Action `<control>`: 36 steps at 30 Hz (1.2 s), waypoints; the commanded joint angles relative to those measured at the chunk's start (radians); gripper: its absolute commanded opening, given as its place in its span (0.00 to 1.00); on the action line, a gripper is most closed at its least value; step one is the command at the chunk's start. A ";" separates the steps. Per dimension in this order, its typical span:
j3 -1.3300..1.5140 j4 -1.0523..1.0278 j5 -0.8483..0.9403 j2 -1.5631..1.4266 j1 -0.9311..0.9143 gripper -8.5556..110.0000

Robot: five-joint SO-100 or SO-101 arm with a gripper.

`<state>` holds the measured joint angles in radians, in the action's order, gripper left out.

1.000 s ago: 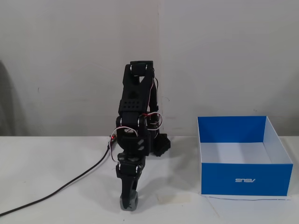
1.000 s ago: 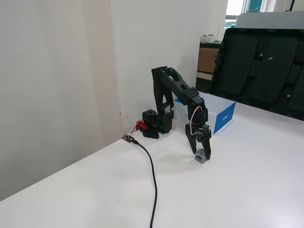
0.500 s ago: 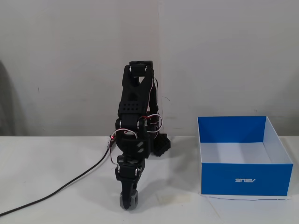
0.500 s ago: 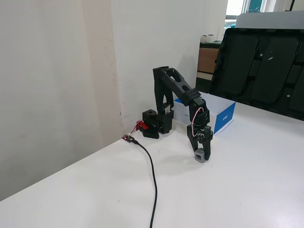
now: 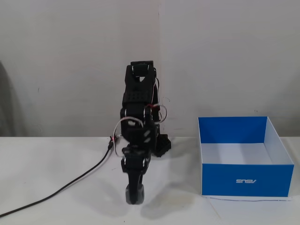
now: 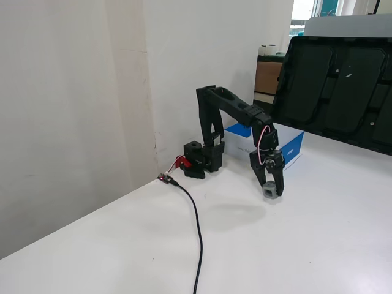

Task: Pick the gray block and keep it in the box.

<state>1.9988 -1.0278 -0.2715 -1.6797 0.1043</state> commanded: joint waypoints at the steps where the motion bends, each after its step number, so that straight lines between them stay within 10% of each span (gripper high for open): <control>1: -0.161 -0.080 0.011 -0.127 0.049 0.17; 36: -0.561 -0.453 -0.048 -0.176 1.045 0.17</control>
<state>1.5186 -1.4696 -0.3037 -1.7610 1.0630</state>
